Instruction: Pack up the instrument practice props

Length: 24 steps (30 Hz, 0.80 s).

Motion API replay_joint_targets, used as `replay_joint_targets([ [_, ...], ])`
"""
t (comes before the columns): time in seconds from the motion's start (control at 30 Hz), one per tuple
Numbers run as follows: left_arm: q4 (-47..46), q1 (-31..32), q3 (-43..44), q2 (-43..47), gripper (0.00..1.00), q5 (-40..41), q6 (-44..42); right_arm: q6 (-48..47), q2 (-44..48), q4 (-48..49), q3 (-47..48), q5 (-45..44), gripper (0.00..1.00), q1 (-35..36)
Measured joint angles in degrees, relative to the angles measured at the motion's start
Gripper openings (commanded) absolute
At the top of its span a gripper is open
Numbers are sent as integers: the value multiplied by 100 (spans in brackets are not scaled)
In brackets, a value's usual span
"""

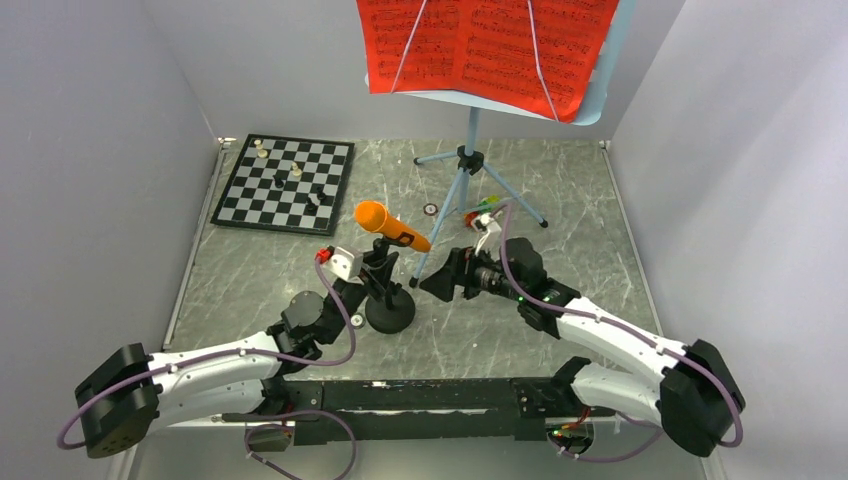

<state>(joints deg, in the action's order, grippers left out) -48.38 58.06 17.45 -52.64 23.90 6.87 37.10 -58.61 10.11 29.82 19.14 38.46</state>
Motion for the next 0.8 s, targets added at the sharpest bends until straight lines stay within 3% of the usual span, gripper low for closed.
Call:
replay_joint_targets([
  [0.1, -199, 127, -76, -24, 0, 179, -96, 7, -341, 133, 0, 7, 87, 223],
  [0.17, -262, 195, -111, -20, 0, 267, -160, 17, -549, 260, 0, 26, 75, 260],
  [0.3, -271, 267, -140, 55, 0, 367, -225, 46, -1019, 695, 0, 136, 67, 280],
  [0.43, -138, 299, -144, 153, 0, 442, -280, 81, -1486, 1178, 37, 306, 67, 284],
  [0.6, -11, 328, -144, 234, 0, 450, -293, 192, -1941, 1582, 190, 575, 80, 297],
  [0.8, 39, 332, -122, 216, 0, 575, -308, 197, -2063, 1873, 337, 815, 74, 365],
])
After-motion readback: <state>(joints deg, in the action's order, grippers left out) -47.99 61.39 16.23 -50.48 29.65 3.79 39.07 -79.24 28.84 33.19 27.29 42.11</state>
